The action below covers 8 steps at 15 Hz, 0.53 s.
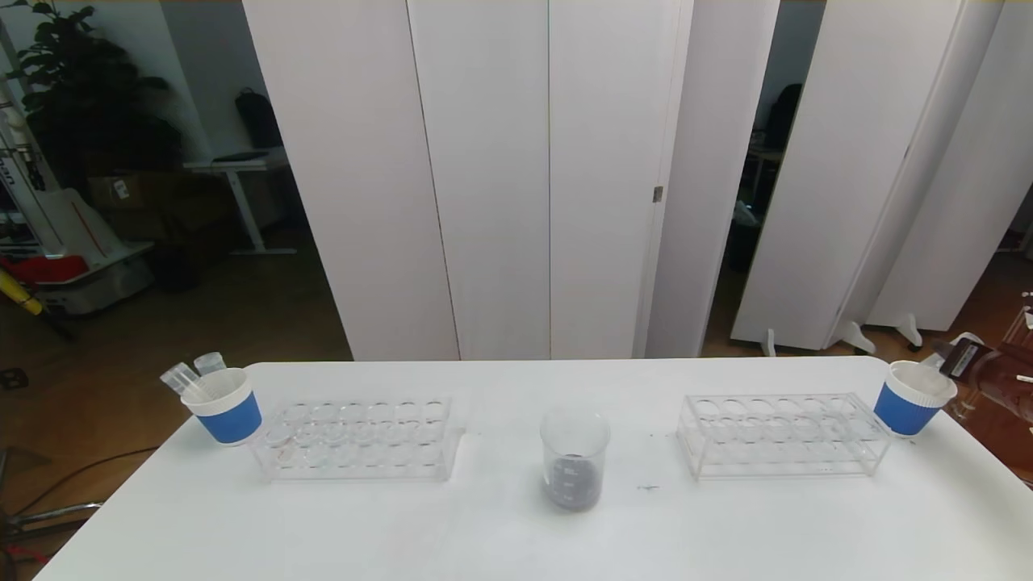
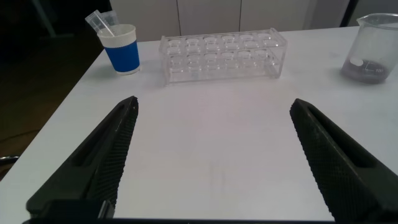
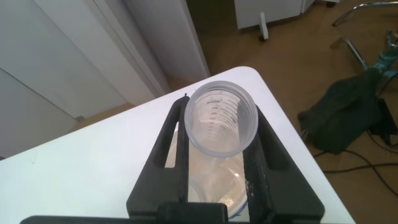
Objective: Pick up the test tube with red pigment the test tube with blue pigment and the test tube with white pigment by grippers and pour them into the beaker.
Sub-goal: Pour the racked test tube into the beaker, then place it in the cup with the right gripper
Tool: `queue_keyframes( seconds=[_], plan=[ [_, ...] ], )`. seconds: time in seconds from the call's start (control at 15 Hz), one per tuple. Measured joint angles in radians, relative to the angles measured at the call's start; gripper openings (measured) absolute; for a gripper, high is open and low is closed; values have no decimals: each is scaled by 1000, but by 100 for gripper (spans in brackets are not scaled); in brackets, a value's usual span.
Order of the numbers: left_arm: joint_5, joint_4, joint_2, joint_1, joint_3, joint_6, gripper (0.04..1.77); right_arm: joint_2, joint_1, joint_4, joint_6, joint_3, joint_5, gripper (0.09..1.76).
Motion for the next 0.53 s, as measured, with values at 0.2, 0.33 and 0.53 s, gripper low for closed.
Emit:
queue_keyframes(
  seconds=[0.2, 0.33, 0.53],
  plan=[
    [0, 0, 0, 0, 0, 0, 174, -1, -1, -2, -2, 1, 1, 87],
    [0, 0, 0, 0, 0, 0, 174, -3, 0, -4, -11, 0, 0, 156],
    [0, 0, 0, 0, 0, 0, 174, -4, 1, -4, -23, 0, -3, 175]
  ],
)
